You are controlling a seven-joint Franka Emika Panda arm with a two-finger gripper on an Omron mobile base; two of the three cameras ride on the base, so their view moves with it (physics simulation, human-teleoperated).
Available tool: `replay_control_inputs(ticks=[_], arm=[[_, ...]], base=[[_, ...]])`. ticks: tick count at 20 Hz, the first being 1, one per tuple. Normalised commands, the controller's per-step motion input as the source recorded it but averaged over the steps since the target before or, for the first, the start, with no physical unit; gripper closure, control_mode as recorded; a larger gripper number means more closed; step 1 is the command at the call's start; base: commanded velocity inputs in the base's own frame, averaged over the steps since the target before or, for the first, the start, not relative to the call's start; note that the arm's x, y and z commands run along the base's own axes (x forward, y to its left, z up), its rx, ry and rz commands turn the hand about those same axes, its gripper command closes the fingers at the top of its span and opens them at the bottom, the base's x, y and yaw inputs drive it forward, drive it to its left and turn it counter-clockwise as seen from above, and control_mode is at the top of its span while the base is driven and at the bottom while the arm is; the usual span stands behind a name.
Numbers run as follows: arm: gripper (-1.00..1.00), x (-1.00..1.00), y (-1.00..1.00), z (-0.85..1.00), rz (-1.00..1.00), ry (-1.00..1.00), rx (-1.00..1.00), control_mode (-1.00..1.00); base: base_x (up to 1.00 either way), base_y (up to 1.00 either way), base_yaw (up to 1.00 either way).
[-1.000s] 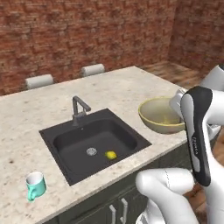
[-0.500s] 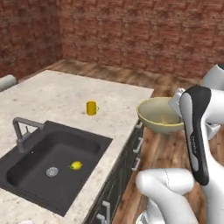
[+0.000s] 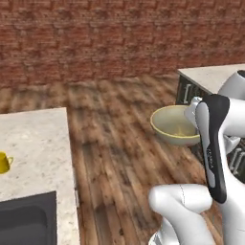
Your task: Clear the mugs and bowl far away from the sink.
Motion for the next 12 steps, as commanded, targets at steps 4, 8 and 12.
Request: replay_control_inputs(ticks=[4,8,12], arm=[[1.00,0.00,0.00,0.00,0.00,0.00,0.00,1.00],[1.00,0.00,0.00,0.00,0.00,0.00,0.00,1.00],[1.00,0.00,0.00,0.00,0.00,0.00,0.00,1.00]], base=[[0.00,0.00,-1.00],[0.00,-0.04,-0.94],[0.15,-0.15,-0.85]])
